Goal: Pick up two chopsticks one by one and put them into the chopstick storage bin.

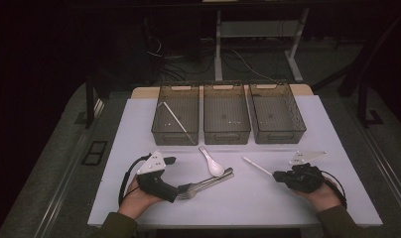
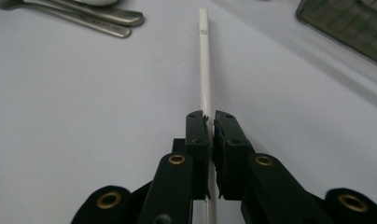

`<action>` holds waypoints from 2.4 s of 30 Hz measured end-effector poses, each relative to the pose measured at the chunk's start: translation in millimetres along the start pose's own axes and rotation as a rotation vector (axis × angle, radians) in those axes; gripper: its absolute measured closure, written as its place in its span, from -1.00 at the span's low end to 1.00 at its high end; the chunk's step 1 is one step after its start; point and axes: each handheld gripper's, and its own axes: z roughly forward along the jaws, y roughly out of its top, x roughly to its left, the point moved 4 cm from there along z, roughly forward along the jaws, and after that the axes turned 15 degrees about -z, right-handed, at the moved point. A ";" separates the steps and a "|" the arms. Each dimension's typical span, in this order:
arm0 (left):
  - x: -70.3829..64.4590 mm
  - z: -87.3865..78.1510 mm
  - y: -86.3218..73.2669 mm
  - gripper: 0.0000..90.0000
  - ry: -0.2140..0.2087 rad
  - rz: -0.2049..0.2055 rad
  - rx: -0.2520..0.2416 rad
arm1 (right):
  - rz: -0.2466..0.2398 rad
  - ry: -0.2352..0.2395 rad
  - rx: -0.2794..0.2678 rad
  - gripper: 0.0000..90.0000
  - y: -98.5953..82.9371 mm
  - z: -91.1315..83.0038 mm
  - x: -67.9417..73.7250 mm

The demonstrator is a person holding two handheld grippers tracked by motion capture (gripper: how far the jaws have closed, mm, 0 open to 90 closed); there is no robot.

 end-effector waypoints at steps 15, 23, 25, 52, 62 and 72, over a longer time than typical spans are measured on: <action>-0.7 0.4 -0.4 -1.00 -0.006 -0.001 0.004 | 0.019 0.014 -0.070 0.87 16.3 -13.9 -5.9; -0.9 2.0 -0.3 -1.00 -0.008 -0.004 0.003 | 0.020 0.031 -0.097 0.87 33.1 -13.5 -8.7; -0.7 1.8 -0.5 -1.00 -0.006 -0.006 0.001 | 0.016 0.031 -0.102 0.87 37.0 -13.4 -9.3; -1.3 1.5 1.3 -1.00 0.006 -0.011 -0.009 | 0.017 -0.004 -0.144 0.87 98.7 5.6 -21.4; -1.6 2.3 1.2 -1.00 0.004 -0.016 -0.017 | 0.005 0.000 -0.139 0.87 135.0 32.6 -20.9; -2.2 3.0 1.1 -1.00 -0.004 -0.025 -0.018 | -0.004 0.006 -0.127 0.87 178.6 57.9 -21.1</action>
